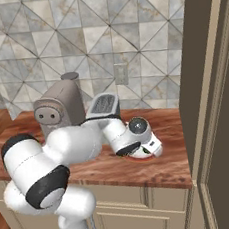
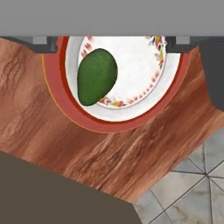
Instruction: Pick the avocado and bread from the counter and place them on the plate. Then pick the jam from the cabinet and place it next to the plate. Lastly close the cabinet door.
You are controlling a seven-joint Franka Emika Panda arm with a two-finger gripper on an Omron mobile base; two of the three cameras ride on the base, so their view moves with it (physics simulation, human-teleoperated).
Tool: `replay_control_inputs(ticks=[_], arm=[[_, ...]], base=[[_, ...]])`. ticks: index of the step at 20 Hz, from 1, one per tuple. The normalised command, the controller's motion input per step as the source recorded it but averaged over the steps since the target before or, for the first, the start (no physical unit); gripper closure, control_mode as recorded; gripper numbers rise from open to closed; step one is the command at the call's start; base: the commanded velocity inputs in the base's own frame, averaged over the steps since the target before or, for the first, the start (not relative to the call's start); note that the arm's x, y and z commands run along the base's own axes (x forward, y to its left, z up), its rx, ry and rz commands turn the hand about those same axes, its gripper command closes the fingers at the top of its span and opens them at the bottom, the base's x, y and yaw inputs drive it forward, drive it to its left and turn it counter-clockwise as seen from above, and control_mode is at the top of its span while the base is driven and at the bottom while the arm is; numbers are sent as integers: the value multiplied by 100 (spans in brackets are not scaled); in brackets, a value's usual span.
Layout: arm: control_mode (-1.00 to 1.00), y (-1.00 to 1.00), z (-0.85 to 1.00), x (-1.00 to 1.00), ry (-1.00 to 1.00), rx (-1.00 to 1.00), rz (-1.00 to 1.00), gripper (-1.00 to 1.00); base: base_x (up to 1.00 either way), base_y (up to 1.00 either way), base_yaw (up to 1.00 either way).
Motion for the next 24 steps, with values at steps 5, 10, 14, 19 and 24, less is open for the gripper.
replay_control_inputs(ticks=[5,10,14,19,24], arm=[[-100,68,50,-41,-5,-13,0,-100],[-100,45,45,-54,-1,-2,0,-100],[-100,18,53,-62,0,0,0,-100],[-100,12,60,-60,0,0,0,-100],[-100,27,48,-49,0,0,3,-100]], base=[[0,0,0],[0,0,0],[0,0,0],[0,0,0],[0,0,0]])
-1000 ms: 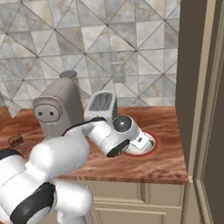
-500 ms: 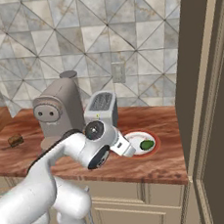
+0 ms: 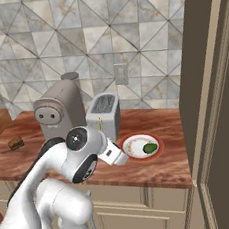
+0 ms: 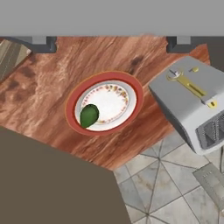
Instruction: Pick the avocado and bread from the counter and place them on the plate. Then pick the jam from the cabinet and place it next to the plate. Lastly close the cabinet door.
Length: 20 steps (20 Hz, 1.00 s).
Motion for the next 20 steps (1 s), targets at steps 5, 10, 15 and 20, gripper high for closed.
replay_control_inputs(ticks=[5,10,15,20], arm=[[-100,51,25,-35,0,-3,11,-100],[-100,61,15,-24,1,-9,14,-100],[-100,68,10,-20,3,-10,10,-100],[-100,69,2,-22,9,-4,4,-100]], base=[[0,0,0],[0,0,0],[0,0,0],[0,0,0]])
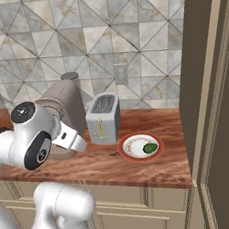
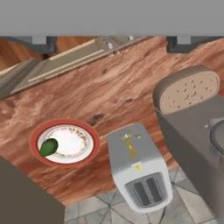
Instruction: Pick the avocado and bread from the counter and place them on the plate. Then pick the jam from the cabinet and place it next to the plate. Lastly close the cabinet door.
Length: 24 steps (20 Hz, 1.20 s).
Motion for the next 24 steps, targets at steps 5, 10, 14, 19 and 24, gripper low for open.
replay_control_inputs(ticks=[5,10,14,19,24], arm=[[-100,56,0,-22,8,0,0,-100],[-100,44,0,-18,4,0,0,-100],[-100,36,0,-16,0,1,0,-100],[-100,48,0,-2,4,0,0,-100],[-100,47,0,0,8,0,0,-100]], base=[[0,0,0],[0,0,0],[0,0,0],[0,0,0],[0,0,0]])
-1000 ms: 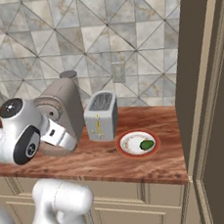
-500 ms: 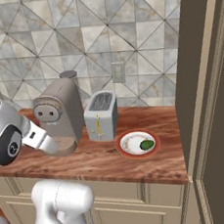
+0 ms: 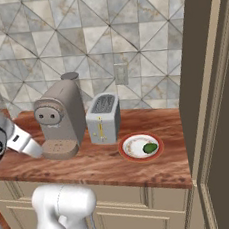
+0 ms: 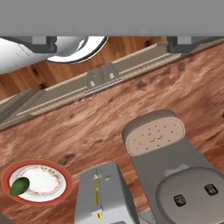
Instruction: Pick the avocado and bread from the counter and place them on the plate. Then pick the jam from the cabinet and place it next to the plate. Lastly close the cabinet door.
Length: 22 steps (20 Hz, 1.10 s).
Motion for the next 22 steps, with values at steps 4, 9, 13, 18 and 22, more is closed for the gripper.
replay_control_inputs(ticks=[4,9,13,18,22], arm=[[-100,43,0,0,6,0,0,-100],[-100,26,-1,0,3,0,0,-100],[-100,21,-1,0,0,0,0,-100],[-100,24,0,0,0,1,0,-100],[-100,27,-2,3,0,2,0,-100]], base=[[0,0,0],[0,0,0],[0,0,0],[0,0,0],[0,0,0]])
